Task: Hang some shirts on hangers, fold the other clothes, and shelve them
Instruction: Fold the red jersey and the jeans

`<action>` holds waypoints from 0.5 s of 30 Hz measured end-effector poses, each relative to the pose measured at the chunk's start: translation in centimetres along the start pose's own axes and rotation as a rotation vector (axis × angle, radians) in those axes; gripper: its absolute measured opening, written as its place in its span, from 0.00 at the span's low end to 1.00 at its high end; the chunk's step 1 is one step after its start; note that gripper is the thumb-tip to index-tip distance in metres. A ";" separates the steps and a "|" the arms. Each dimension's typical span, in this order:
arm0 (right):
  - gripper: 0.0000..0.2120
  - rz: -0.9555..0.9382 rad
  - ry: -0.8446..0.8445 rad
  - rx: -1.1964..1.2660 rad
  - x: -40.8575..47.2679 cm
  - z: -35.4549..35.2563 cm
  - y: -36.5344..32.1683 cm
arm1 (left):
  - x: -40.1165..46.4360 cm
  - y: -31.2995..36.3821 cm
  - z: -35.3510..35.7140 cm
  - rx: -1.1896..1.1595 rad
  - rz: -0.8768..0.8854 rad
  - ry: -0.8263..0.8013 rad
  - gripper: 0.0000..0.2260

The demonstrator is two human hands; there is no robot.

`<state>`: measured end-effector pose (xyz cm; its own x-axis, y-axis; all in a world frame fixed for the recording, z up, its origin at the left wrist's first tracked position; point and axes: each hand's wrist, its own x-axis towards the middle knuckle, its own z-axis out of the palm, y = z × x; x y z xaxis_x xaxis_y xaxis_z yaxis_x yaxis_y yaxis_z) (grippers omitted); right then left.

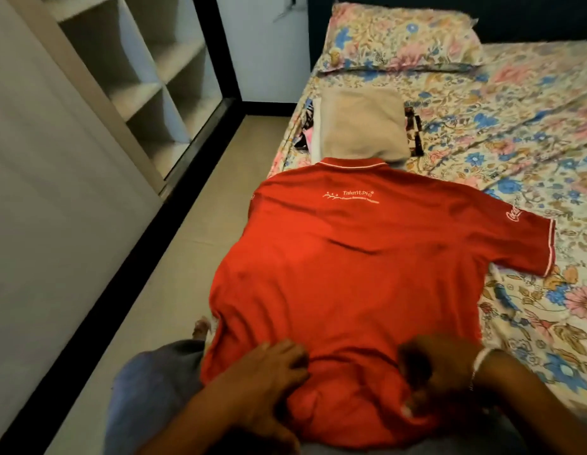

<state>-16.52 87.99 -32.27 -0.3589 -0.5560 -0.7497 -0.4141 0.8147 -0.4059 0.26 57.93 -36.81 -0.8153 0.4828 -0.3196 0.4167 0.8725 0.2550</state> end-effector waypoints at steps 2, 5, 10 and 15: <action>0.40 0.039 -0.049 0.017 -1.6 1.5 0.2 | -1.1 -0.4 1.4 0.114 0.057 0.048 0.30; 0.42 0.097 -0.002 0.101 -3.8 2.9 -0.5 | -2.7 -0.7 2.8 -0.105 0.115 0.356 0.21; 0.30 0.031 0.190 0.111 -5.2 3.8 -1.2 | -3.9 -1.4 2.5 -0.439 -0.111 0.749 0.21; 0.02 0.125 0.624 0.064 -6.0 2.4 2.3 | -6.6 -4.8 0.8 -0.240 -0.076 0.382 0.41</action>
<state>-13.32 93.58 -30.00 -0.8287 -0.4317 -0.3562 -0.2939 0.8773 -0.3794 3.96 50.61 -36.69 -0.9487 0.3162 0.0020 0.2812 0.8407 0.4627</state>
